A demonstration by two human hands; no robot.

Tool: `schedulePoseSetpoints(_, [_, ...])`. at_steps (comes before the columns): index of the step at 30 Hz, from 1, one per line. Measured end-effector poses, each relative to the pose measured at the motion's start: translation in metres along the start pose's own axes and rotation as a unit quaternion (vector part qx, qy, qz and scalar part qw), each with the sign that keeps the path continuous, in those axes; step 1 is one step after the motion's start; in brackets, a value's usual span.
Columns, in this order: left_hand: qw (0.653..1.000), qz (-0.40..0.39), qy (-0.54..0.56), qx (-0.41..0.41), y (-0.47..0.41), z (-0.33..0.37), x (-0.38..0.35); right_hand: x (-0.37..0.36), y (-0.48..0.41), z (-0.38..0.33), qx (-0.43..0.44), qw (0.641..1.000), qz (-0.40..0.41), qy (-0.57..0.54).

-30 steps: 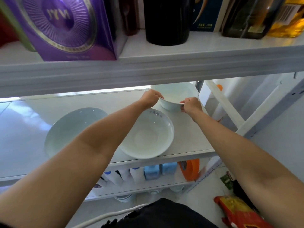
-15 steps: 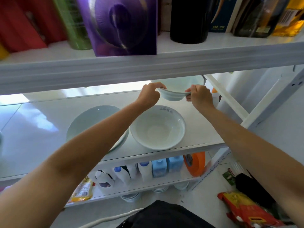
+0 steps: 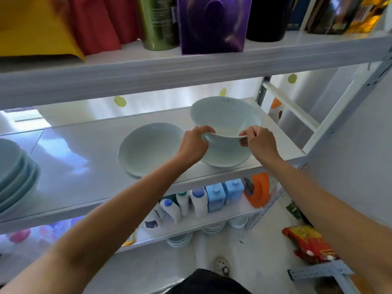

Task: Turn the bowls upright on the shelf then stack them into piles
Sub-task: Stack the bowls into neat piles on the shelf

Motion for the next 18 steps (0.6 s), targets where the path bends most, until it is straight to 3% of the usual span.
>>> schedulePoseSetpoints(7, [0.997,-0.071,0.019,0.03,0.025,-0.024,-0.021,-0.008,0.029,0.004,-0.026,0.995,0.01,0.099])
schedulePoseSetpoints(13, [0.993,-0.101,0.009,0.054,0.044,-0.027,-0.042,-0.002,0.041,0.005,-0.036,0.992,0.078,0.091])
schedulePoseSetpoints(18, [0.976,-0.058,0.16,0.136,0.042,-0.023,-0.049,-0.001,0.031,0.021,-0.127,0.989,0.07,-0.009])
Point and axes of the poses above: each hand's wrist, its own y-axis away from the middle knuckle, its own x-axis out of the back of the hand, z = x × y, the point moved 2 cm from there along -y, towards the middle knuckle, and after that the axes turned 2 degrees about -z, right-handed, at the moved point
